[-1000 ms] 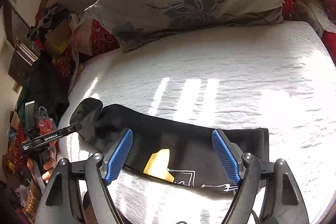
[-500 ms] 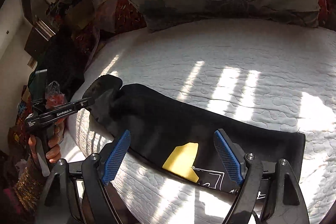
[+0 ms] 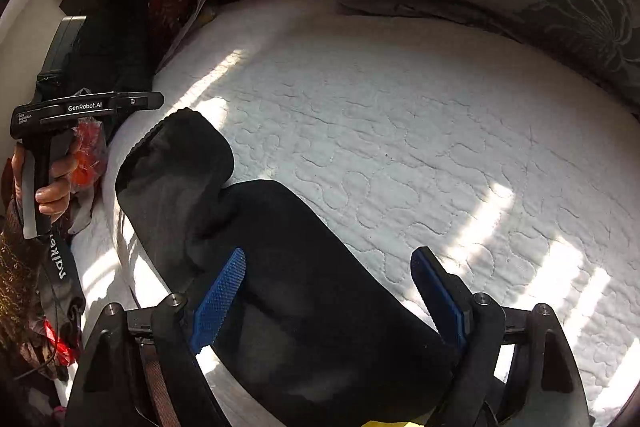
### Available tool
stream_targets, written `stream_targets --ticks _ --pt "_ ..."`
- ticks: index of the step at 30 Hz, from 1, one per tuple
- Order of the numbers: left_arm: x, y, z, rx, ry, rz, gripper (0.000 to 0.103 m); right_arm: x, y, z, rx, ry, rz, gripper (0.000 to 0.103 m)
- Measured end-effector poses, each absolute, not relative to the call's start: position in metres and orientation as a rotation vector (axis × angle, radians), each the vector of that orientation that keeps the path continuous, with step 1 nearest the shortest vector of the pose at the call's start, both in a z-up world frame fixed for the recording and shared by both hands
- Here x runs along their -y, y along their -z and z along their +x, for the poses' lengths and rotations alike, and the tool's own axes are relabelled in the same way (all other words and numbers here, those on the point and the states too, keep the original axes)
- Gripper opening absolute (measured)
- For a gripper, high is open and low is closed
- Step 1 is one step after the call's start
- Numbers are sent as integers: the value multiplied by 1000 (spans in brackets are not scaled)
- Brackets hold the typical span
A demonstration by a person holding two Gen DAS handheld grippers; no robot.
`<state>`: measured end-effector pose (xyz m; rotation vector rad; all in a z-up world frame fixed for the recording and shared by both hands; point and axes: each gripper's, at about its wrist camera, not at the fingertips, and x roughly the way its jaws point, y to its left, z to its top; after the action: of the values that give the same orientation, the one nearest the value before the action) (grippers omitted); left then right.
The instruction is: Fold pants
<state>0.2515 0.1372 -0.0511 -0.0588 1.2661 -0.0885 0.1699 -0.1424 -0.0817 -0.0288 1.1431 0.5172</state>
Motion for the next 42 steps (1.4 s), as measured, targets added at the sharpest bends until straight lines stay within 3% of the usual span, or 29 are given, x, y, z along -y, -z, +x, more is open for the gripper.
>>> stream_targets --ticks 8,10,11,17,21,25,26,29,34,37,42 --pt "-123 109 267 -1482 237 -110 64 95 110 180 -1233 -614 -210 86" --pt "-128 111 263 -1448 223 -190 64 94 104 177 -1220 -633 -179 56" --pt "-129 109 259 -1424 225 -209 60 94 102 176 -1221 -614 -173 32" --pt "-137 101 228 -1382 208 -260 25 82 94 165 -1172 -548 -284 17" --pt "-155 104 205 -1371 178 -291 22 105 85 175 -1145 -482 -172 11" --pt "-165 102 204 -1369 184 -358 22 123 92 181 -1178 -456 -78 16" --pt "-165 100 205 -1365 186 -356 22 123 87 181 -1156 -485 -39 22" --pt "-169 94 208 -1373 204 -400 23 113 80 185 -1129 -531 7 70" --pt "-185 56 194 -1212 212 -448 30 91 90 180 -1157 -548 -74 70" --pt "-166 46 181 -1206 206 -321 56 75 107 173 -1131 -460 -275 81" --pt "-121 92 169 -1294 55 169 56 114 89 176 -1143 -418 0 83"
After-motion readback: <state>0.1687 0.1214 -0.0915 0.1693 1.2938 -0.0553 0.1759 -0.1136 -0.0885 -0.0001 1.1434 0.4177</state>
